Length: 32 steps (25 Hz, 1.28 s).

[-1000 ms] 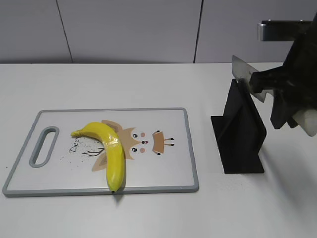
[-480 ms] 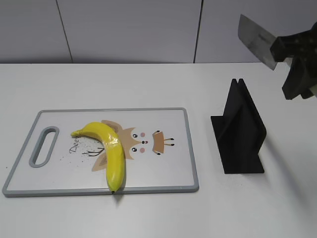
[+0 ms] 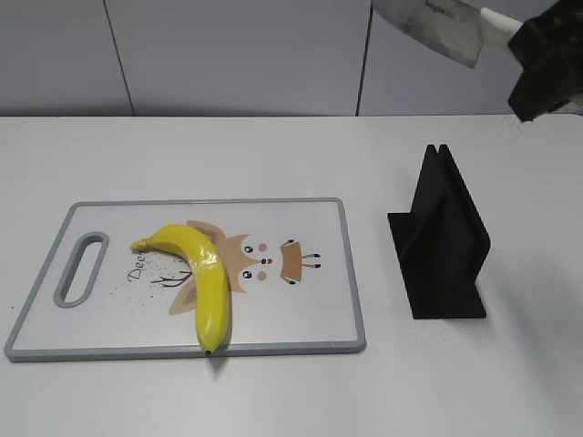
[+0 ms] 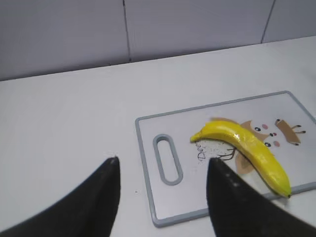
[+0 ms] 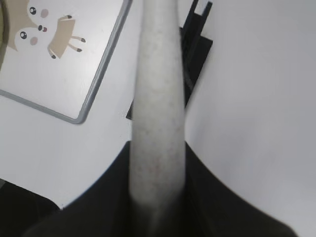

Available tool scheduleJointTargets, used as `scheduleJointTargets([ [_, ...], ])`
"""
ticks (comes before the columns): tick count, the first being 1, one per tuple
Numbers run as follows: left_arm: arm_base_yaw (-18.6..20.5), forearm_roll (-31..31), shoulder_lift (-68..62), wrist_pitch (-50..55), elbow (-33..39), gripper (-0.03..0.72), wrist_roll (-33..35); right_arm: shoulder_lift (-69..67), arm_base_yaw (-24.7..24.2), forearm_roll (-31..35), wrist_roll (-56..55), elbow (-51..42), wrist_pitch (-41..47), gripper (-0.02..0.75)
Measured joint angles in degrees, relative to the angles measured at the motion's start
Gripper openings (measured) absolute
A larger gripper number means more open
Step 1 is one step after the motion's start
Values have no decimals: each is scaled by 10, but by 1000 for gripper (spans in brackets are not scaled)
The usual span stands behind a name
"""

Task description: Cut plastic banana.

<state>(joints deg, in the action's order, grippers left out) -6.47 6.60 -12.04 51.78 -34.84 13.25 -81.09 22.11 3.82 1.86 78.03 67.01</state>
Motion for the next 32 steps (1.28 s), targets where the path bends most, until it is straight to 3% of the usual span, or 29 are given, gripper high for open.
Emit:
scheduleJointTargets([
  [9,0,115,-209,-70,-65,543,160,-93,3,8,131,77,10,195],
  [19,-11,212,-401,-52,-168,543,378,-144,3,37,347,87,-22,195],
  [24,-50,235,-501,40,-250,542,504,-169,10,102,487,88,-29,195],
  [28,-99,235,-567,69,-298,534,584,-196,39,116,582,88,-33,195],
  [32,-129,231,-617,75,-318,533,623,-224,64,121,615,95,-40,194],
])
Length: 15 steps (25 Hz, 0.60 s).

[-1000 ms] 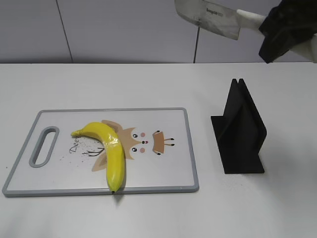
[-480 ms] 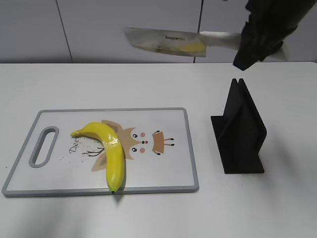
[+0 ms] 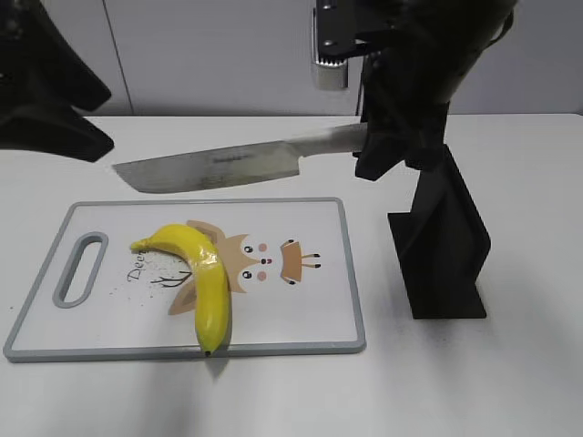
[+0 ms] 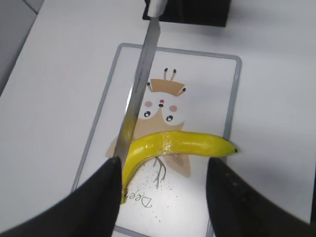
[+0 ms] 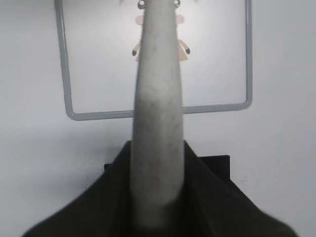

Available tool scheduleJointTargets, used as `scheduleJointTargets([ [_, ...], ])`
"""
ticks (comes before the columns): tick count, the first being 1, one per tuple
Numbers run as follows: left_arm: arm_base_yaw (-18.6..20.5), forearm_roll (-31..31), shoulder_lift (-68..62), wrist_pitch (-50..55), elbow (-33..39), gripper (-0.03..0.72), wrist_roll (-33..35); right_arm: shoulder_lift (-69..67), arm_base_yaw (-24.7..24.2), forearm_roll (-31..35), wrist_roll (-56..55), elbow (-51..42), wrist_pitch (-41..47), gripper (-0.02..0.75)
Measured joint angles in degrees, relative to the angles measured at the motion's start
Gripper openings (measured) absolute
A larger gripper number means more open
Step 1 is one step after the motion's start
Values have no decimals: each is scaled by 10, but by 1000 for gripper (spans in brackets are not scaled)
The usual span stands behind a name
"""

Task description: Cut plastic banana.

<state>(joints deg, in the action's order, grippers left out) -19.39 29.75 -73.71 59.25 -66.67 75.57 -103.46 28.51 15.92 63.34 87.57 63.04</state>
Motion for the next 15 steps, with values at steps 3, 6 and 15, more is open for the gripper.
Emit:
scheduleJointTargets([
  [3,-6,-26,-33,1,-2,533,8,-16,7,11,16,13,-3,194],
  [6,-6,-53,-63,-9,-2,530,9,-25,8,44,49,26,-4,194],
  [15,-7,-104,-139,-71,-2,486,1,-31,8,70,94,31,-3,194],
])
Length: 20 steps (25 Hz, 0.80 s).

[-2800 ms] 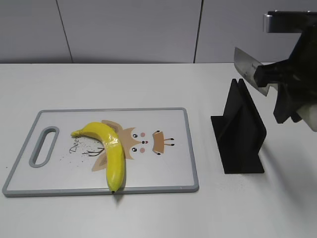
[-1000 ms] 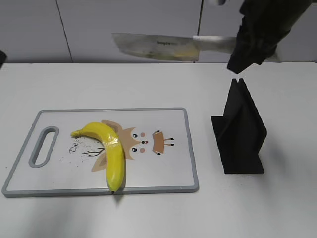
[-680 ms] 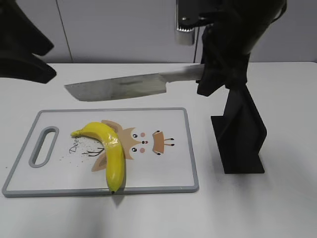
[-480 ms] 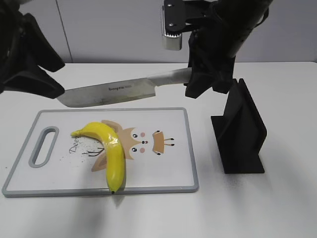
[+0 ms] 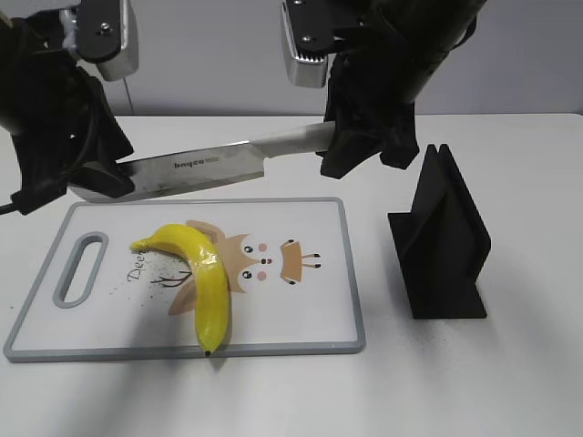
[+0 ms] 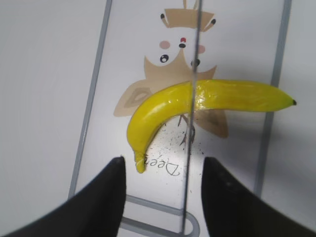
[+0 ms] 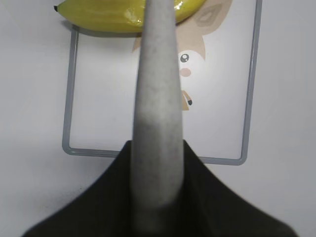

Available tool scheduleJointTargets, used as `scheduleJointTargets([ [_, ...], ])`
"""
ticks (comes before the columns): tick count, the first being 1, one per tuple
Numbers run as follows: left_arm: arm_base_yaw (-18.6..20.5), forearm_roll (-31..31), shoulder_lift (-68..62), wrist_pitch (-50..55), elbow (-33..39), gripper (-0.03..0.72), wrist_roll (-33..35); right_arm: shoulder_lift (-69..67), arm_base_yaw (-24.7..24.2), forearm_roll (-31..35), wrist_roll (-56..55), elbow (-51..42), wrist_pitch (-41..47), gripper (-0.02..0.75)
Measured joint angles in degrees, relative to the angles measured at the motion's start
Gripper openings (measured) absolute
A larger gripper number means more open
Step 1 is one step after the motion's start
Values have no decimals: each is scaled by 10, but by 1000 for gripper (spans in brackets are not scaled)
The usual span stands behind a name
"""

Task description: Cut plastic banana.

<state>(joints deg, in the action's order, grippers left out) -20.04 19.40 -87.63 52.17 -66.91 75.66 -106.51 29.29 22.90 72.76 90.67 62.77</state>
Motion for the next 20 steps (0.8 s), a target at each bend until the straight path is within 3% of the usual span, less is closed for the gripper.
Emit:
scheduleJointTargets([
  [2,0,-9,-9,-7,0,388,-5,-2,0,1,1,0,0,194],
  [5,0,-11,-21,-4,0,134,-7,-10,0,5,0,1,-5,194],
  [7,-1,-12,-28,2,0,27,-10,-21,0,8,0,1,-7,194],
  [9,-1,-16,-35,5,0,-6,-10,-29,0,9,2,1,-16,194],
  [20,-1,-1,-114,-33,26,-8,-10,-104,0,3,-5,1,-25,194],
])
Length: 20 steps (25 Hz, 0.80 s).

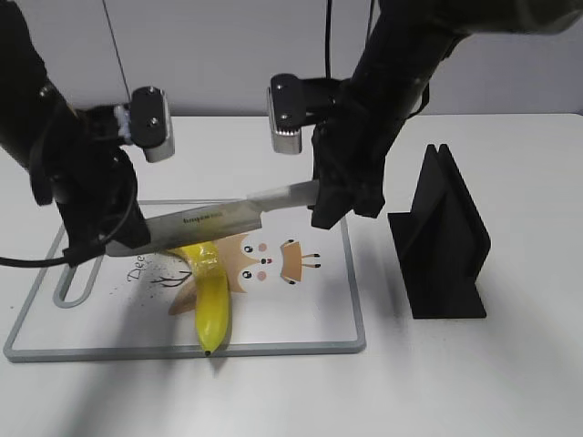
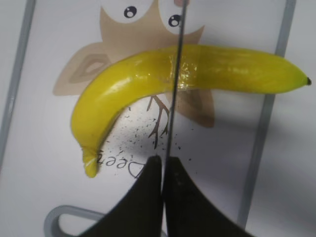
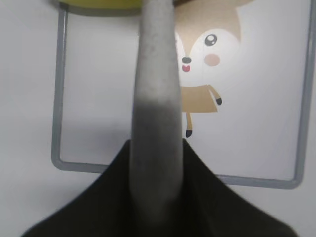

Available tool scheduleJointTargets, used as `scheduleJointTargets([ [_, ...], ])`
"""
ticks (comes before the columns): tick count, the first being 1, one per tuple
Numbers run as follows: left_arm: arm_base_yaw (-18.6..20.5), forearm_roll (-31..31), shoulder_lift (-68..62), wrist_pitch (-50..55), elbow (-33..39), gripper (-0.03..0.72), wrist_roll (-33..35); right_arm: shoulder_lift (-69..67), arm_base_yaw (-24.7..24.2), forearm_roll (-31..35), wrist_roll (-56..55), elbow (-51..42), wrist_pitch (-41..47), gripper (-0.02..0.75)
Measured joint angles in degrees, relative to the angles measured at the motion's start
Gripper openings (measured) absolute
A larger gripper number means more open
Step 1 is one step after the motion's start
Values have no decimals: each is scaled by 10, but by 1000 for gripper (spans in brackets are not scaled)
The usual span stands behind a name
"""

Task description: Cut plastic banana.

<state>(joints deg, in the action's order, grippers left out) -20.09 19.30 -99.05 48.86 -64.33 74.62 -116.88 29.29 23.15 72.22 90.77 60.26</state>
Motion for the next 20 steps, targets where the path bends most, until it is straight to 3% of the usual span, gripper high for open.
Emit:
scheduleJointTargets([
  [7,1,29,-62,-99,42,-8,3,-78,2,-48,-66,1,-31,213],
  [20,1,32,-62,-102,42,-5,-2,-86,2,-51,-72,3,-31,216],
])
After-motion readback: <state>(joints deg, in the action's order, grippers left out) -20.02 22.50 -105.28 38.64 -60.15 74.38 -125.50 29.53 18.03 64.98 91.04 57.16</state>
